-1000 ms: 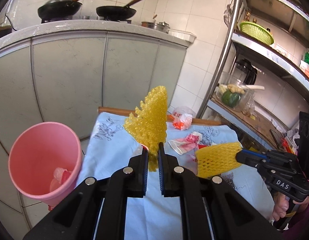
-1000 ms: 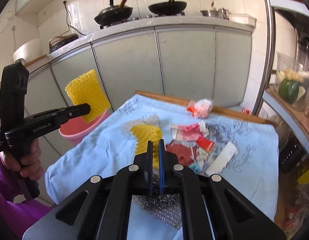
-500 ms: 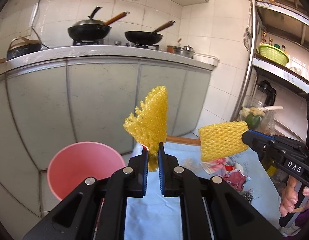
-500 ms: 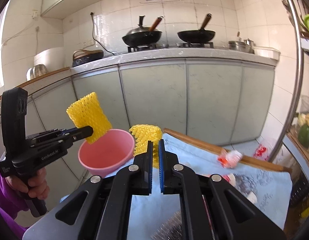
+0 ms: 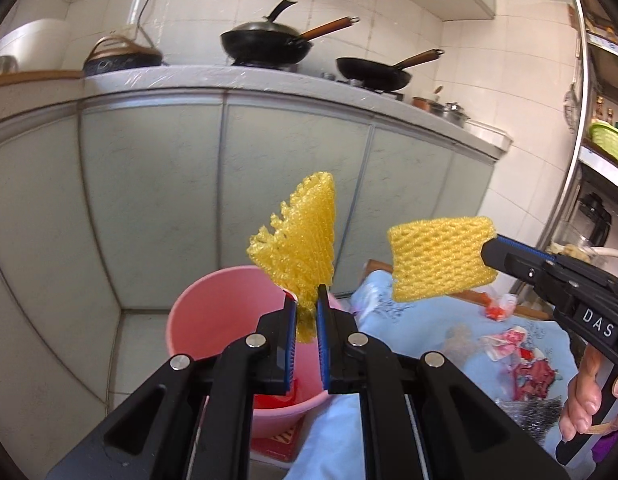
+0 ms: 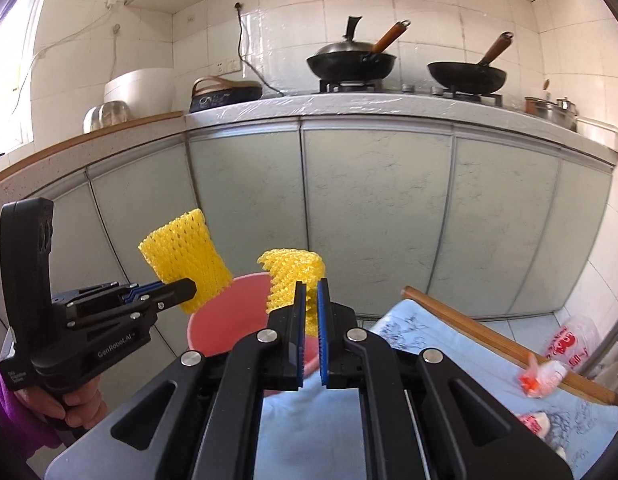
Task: Collect trash
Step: 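Carry both yellow foam nets over the pink bin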
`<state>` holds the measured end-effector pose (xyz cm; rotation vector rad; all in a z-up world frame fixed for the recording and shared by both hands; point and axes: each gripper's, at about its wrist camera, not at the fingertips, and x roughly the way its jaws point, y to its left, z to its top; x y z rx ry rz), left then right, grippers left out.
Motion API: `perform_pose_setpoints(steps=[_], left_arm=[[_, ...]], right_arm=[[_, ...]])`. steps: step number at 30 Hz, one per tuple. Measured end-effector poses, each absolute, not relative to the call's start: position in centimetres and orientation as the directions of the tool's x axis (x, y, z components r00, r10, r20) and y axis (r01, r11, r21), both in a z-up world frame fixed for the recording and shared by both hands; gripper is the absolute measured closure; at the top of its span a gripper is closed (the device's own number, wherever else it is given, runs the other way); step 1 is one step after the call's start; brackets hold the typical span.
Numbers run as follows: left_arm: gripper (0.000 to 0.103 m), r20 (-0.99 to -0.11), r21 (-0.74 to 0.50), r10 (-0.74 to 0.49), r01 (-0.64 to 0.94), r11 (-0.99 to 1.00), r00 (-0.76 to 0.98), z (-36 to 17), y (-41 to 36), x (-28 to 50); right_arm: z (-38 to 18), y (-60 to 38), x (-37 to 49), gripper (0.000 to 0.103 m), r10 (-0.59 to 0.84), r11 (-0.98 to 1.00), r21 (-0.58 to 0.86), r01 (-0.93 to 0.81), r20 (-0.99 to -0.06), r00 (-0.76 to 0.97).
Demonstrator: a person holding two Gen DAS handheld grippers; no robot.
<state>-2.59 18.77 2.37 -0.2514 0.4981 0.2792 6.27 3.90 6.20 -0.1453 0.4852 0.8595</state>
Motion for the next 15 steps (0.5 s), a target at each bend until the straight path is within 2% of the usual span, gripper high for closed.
perform_pose_setpoints(steps=[10,15], left_arm=[[0.094,-0.605,-0.166,0.257,-0.435,0.885,0.754,-2.9,23.0,-1.8],[0.094,-0.646,-0.16,0.253,-0.452,0.878,0.72,-4.9,23.9,-1.4]], right_arm=[[3.1,10.2,7.9,0.097,0.696,0.61,0.061,-0.79,-0.519,0.497],[1.0,12.4,9.0,0.097,0.675,0.61,0.083,-0.788,-0.576,0.462]])
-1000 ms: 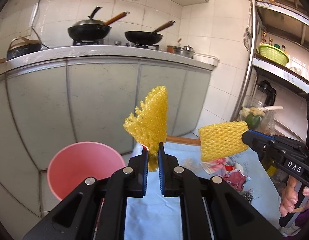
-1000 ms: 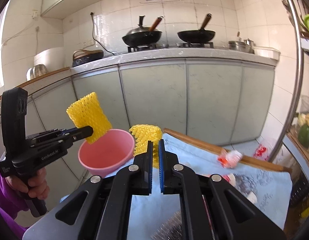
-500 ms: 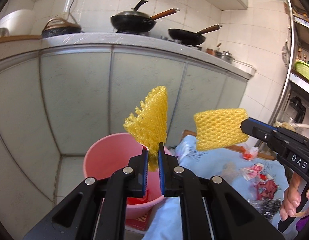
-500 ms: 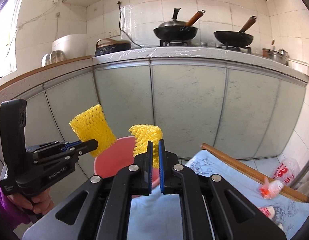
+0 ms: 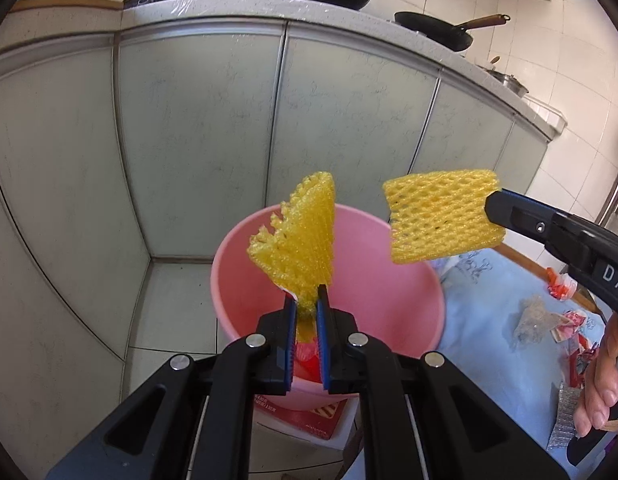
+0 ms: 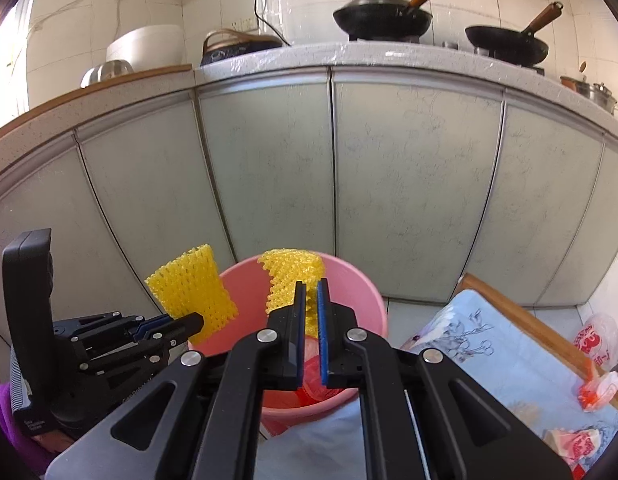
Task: Collect trash
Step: 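Carry both yellow foam nets over the pink bin, then open both tools to drop the yellow nets into the bin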
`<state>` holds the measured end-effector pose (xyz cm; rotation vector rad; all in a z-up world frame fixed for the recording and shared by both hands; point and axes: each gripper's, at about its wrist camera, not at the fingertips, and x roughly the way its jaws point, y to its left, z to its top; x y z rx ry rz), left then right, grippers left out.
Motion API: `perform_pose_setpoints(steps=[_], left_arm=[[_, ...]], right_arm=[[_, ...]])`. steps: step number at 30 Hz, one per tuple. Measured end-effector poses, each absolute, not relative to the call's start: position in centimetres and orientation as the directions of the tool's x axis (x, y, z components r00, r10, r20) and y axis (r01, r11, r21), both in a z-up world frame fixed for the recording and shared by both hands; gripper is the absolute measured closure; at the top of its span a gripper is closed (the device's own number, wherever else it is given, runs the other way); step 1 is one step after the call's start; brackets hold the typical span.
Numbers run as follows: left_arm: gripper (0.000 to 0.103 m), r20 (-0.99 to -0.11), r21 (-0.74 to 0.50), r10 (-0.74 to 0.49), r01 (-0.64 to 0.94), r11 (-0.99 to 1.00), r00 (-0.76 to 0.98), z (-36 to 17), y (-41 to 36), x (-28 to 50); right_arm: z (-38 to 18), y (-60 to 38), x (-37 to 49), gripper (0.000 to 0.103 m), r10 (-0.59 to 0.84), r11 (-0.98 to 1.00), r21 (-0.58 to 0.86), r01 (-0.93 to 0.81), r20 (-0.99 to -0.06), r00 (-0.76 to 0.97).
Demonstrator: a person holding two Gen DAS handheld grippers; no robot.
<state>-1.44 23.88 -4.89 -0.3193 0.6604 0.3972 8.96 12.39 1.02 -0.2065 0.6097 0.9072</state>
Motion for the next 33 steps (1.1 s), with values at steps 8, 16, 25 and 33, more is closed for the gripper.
perform_pose_setpoints(steps=[8,16,25,33], left_arm=[[0.094,-0.697,-0.199,0.21,-0.466,0.862,0.686,-7.1,25.0,-0.5],[0.094,-0.726,-0.188,0.2,-0.469,0.863,0.658,-8.3,25.1,0.2],[0.093,-0.747,-0.179,0.189,-0.467,0.866,0.637,-8.7,24.7,0.8],[0.067,-0.746,-0.182,0.193,-0.473,0.862,0.637,-8.3,24.6,1.1]], right_arm=[[-2.3,14.7,10.1,0.097,0.619,0.62,0.088,-0.78,-0.666,0.417],[-3.8,15.1,10.6,0.097,0.583,0.63,0.076,-0.773,-0.704,0.405],[-4.5,15.5,11.3,0.097,0.567,0.638,0.095,-0.764,-0.729,0.383],[-5.1,15.7,11.7,0.083,0.558,0.629,0.117,-0.769,-0.756,0.341]])
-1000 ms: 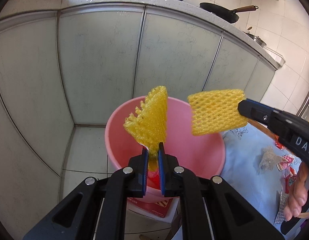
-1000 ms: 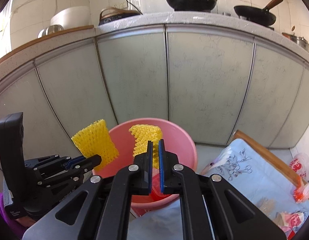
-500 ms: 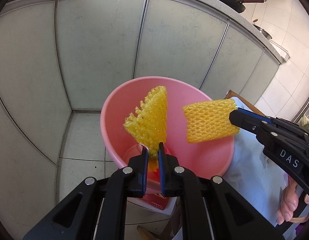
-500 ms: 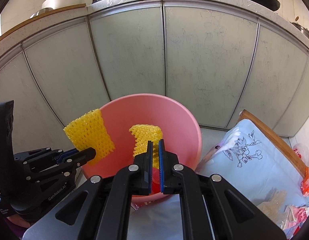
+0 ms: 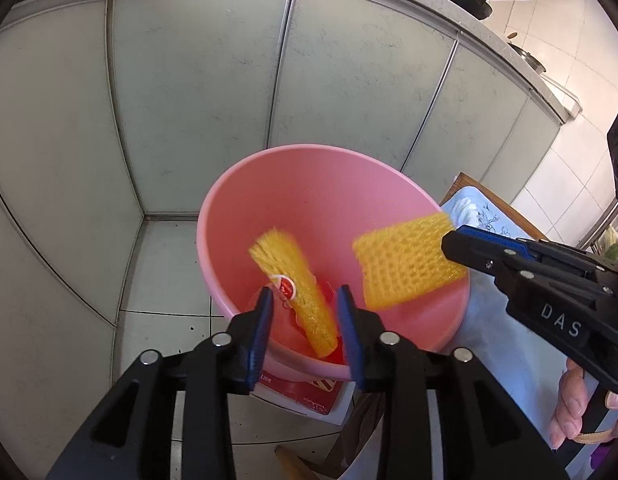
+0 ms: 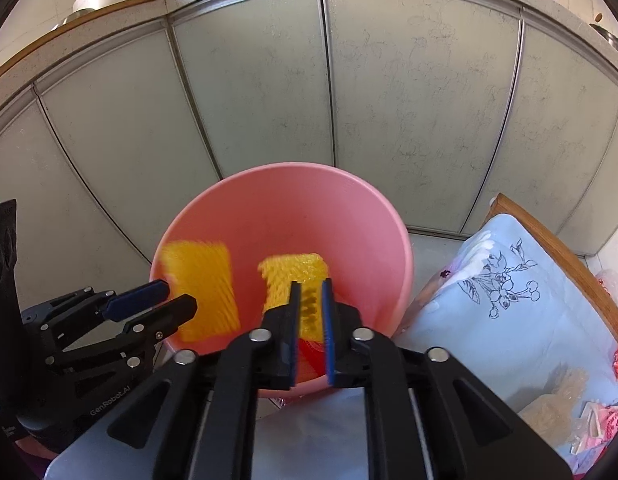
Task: Collect trash
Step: 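Open both tools to drop the yellow nets into the bin, then move both open tools back over the table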
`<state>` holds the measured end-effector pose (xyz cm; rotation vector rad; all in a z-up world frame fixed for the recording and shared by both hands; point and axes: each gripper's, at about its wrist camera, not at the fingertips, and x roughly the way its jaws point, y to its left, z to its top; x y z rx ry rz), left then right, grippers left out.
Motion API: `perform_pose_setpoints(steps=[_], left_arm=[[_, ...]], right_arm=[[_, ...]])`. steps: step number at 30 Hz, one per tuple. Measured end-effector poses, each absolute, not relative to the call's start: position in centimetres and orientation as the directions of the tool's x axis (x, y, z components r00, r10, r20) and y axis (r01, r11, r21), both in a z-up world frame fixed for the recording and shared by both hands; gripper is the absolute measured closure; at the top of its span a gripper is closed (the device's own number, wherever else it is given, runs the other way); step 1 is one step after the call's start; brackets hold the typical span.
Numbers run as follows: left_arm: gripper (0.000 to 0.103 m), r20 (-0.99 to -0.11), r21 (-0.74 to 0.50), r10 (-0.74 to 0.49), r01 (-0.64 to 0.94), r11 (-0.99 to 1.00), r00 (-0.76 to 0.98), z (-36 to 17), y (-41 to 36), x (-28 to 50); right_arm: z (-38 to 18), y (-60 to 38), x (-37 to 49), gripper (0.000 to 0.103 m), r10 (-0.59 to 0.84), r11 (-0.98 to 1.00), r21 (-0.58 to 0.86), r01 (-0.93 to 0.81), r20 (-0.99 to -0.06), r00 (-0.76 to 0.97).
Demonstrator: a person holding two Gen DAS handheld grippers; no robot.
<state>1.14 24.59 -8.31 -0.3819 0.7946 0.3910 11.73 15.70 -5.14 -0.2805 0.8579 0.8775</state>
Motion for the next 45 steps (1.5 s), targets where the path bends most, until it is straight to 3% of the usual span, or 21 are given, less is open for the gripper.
perform_pose_setpoints(steps=[2,31,33,36,45], left_arm=[[0.065,-0.745,-0.184,0.192,-0.473,0.861,0.639,-8.2,24.6,1.0],[0.064,-0.67,-0.125,0.222,-0.403,0.907,0.708,-1.9,20.3,-0.2],[0.064,-0.665,-0.117,0.225,-0.398,0.91,0.712,-1.5,19.7,0.0],[0.065,-0.659,-0.111,0.22,-0.383,0.917,0.719,-0.9,18.7,0.4],[0.064,-0.65,-0.062,0.21,-0.326,0.943,0.73,0.7,15.2,1.4]], right_arm=[[-5.0,15.6,11.6,0.075,0.564,0.624,0.115,-0.773,-0.75,0.344],[2.3,6.4,9.9,0.074,0.634,0.674,0.145,-0.725,-0.618,0.466],[2.7,5.6,9.8,0.073,0.631,0.68,0.141,-0.719,-0.612,0.477],[3.0,4.0,9.6,0.061,0.633,0.69,0.147,-0.709,-0.598,0.492],[3.1,0.3,8.2,0.061,0.588,0.733,0.102,-0.673,-0.593,0.55]])
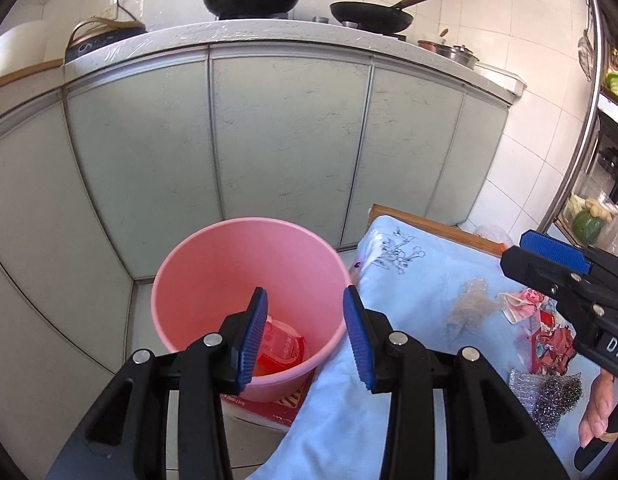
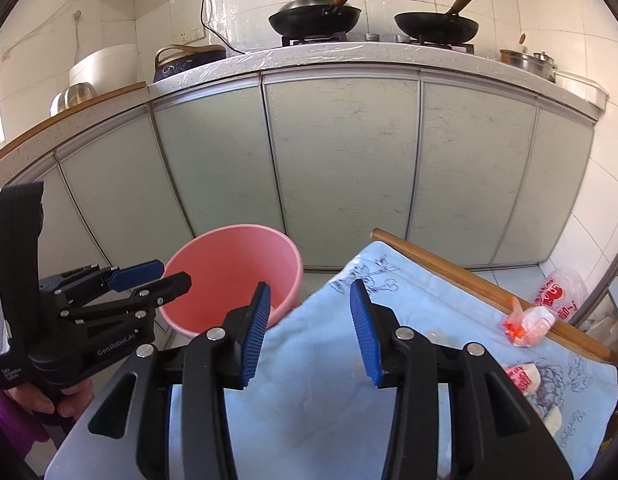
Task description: Collect trash
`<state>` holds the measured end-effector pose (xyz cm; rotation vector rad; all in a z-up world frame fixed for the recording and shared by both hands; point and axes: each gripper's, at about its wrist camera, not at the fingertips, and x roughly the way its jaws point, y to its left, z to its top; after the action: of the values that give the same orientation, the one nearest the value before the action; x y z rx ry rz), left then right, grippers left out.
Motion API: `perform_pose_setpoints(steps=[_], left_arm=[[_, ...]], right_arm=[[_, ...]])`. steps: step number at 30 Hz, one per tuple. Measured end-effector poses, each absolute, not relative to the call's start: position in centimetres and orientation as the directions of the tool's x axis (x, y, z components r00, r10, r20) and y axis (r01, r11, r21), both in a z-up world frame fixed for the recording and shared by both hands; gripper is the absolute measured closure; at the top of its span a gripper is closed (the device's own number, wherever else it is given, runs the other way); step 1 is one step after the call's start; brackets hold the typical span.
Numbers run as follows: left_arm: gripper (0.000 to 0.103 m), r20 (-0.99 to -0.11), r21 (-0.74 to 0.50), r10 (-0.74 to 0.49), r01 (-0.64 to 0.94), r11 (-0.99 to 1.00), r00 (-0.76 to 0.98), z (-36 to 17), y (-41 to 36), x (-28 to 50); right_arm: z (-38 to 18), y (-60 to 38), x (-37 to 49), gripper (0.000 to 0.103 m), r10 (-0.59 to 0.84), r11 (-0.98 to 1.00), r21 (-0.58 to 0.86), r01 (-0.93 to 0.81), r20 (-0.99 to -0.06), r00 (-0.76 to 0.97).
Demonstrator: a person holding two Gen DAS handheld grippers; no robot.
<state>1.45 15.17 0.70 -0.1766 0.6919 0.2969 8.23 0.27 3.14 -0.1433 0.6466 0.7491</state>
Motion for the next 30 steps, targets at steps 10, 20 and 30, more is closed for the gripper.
perform_pose_setpoints(steps=[10,20,30], left_arm=[[0.064,-0.644,-0.019,0.181,-0.253,0.967,0.743,1.8,10.7,2.9],[0.064,-0.653,-0.001,0.116,-0.154,0.988,0.749,1.6,6.3,4.8],[0.064,-0.692,-0.083,-0.082,0.034,0.996,0.717,-0.1,3.0,5.8]], right_arm=[[2.6,-4.3,7.5,0.061,0.555,0.78,0.127,-0.613,-0.594,0.583],[2.4,-10.5,6.5,0.061,0.482,0.846,0.118,-0.52,-0.589,0.649],[1.8,-19.0,5.1,0.061,0.324,0.931,0.061,-0.359,-0.588,0.741]])
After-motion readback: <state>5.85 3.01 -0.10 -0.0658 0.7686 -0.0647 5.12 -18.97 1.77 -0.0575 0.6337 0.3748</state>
